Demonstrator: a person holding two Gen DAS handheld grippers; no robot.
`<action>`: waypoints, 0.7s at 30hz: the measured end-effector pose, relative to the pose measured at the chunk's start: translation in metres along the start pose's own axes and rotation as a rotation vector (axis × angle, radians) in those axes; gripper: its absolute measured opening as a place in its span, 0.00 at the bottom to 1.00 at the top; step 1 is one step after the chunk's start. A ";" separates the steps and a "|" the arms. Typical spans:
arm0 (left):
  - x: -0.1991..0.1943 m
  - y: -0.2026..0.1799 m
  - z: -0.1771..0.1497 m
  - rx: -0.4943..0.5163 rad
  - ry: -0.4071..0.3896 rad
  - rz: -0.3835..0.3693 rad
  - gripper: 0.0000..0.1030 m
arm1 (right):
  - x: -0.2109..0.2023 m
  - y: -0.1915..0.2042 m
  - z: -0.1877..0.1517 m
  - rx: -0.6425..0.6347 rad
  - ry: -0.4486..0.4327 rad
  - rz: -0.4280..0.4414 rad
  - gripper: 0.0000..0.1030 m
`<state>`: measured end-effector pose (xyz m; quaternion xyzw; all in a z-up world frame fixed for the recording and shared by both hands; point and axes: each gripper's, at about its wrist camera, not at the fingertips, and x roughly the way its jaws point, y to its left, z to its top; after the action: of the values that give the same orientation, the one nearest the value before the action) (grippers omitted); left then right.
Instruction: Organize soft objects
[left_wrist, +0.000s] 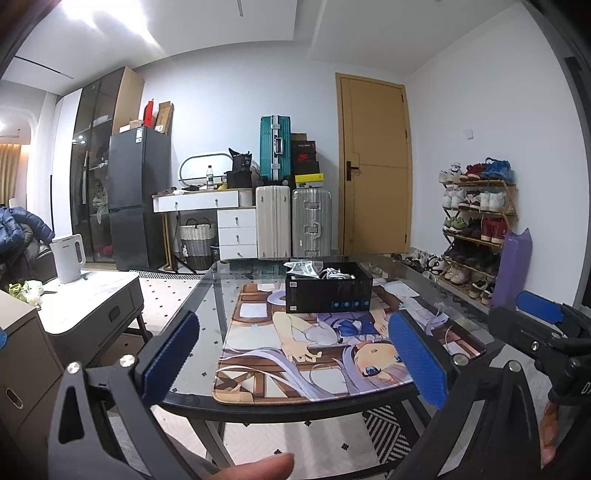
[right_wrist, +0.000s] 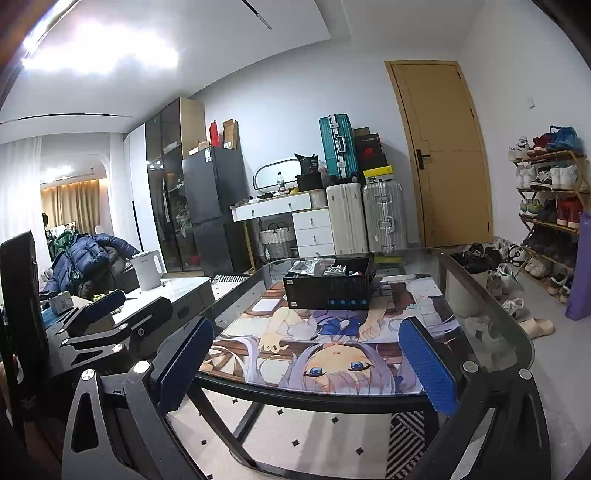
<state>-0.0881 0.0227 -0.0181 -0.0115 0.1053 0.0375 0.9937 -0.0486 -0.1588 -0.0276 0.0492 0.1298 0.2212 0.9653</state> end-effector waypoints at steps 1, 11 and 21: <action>0.000 0.000 0.000 0.000 0.002 -0.002 1.00 | 0.000 0.000 0.000 0.001 0.000 0.000 0.99; 0.002 -0.001 -0.002 0.013 0.006 -0.004 1.00 | 0.001 0.000 -0.001 -0.003 0.004 0.002 0.99; 0.000 -0.001 -0.002 0.024 0.010 -0.005 1.00 | 0.000 0.002 -0.001 -0.003 0.003 0.003 0.99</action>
<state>-0.0881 0.0212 -0.0199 -0.0001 0.1106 0.0336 0.9933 -0.0495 -0.1573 -0.0285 0.0475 0.1306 0.2230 0.9649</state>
